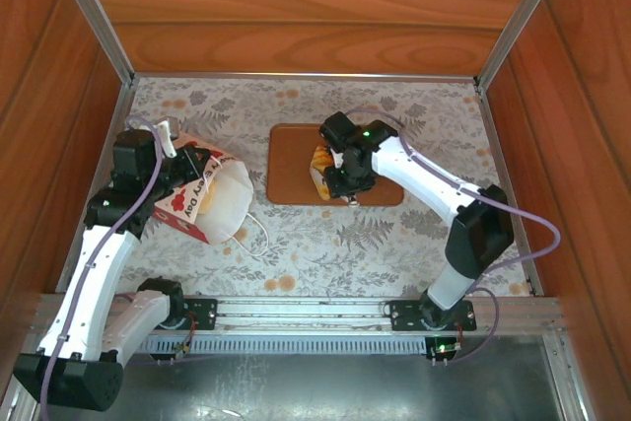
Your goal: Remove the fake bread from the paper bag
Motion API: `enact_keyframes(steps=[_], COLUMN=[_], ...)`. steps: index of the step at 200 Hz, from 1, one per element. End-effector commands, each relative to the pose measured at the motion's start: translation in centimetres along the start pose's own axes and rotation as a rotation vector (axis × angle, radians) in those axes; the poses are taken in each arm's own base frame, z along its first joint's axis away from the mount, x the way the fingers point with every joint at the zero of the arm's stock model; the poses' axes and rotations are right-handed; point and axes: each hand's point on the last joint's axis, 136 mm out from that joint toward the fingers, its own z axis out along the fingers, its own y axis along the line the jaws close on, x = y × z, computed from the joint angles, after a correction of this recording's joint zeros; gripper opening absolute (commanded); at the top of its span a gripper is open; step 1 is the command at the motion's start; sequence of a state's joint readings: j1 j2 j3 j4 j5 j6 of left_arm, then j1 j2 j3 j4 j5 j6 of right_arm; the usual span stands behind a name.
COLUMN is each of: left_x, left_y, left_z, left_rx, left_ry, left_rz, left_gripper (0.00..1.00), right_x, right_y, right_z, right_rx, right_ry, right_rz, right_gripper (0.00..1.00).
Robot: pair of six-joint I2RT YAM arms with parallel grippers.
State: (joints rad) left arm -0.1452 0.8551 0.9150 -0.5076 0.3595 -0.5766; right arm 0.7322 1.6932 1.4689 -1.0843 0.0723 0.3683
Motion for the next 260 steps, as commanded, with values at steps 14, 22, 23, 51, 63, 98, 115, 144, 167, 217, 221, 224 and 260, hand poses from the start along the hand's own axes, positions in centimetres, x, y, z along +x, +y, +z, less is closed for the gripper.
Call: enact_keyframes(steps=[14, 22, 23, 51, 63, 98, 115, 144, 167, 217, 221, 224, 260], left_x=[-1.5, -1.6, -1.7, -1.7, -1.6, -1.4, -1.4, -1.3, -1.2, -1.4, -1.4, -1.4, -1.3], left_y=[-1.3, -1.4, -1.5, -1.7, -1.6, -1.5, -1.5, -1.5, -1.5, -1.7, -1.7, -1.7, -1.8], left_z=[-0.7, -0.8, -0.8, -1.0, -1.0, -0.9, -0.9, -0.8, -0.9, -1.1, -1.1, -1.1, -1.1], left_rx=[0.034, 0.037, 0.037, 0.045, 0.044, 0.044, 0.047, 0.046, 0.048, 0.054, 0.056, 0.056, 0.062], left_ry=[-0.055, -0.059, -0.06, -0.068, -0.064, -0.06, -0.061, -0.057, -0.056, -0.062, -0.062, -0.062, -0.059], left_rz=[0.019, 0.02, 0.021, 0.026, 0.025, 0.022, 0.023, 0.022, 0.019, 0.021, 0.02, 0.02, 0.018], left_gripper=[0.0, 0.0, 0.0, 0.0, 0.0, 0.0, 0.0, 0.0, 0.0, 0.0, 0.0, 0.0, 0.0], right_x=[-0.1, -0.1, -0.1, 0.0, 0.1, 0.2, 0.0, -0.9, -2.0, -4.5, -4.6, -4.6, -5.4], right_y=[-0.5, -0.5, -0.5, -0.5, -0.4, 0.1, 0.1, 0.1, -0.9, -3.0, -3.1, -3.2, -3.8], right_z=[-0.6, -0.8, -0.8, -1.0, -0.9, 0.0, 0.2, 0.4, -0.2, -0.5, -0.4, -0.4, -0.2], right_rx=[0.036, 0.036, 0.036, 0.036, 0.03, 0.009, 0.012, 0.025, 0.087, 0.15, 0.154, 0.155, 0.176], right_ry=[0.042, 0.045, 0.045, 0.051, 0.055, 0.086, 0.093, 0.073, 0.038, 0.019, 0.025, 0.029, 0.039], right_rz=[-0.022, -0.025, -0.025, -0.035, -0.038, -0.048, -0.052, -0.061, -0.045, 0.052, 0.055, 0.058, 0.083], right_gripper=[0.53, 0.54, 0.54, 0.56, 0.56, 0.56, 0.53, 0.51, 0.48, 0.48, 0.48, 0.48, 0.48])
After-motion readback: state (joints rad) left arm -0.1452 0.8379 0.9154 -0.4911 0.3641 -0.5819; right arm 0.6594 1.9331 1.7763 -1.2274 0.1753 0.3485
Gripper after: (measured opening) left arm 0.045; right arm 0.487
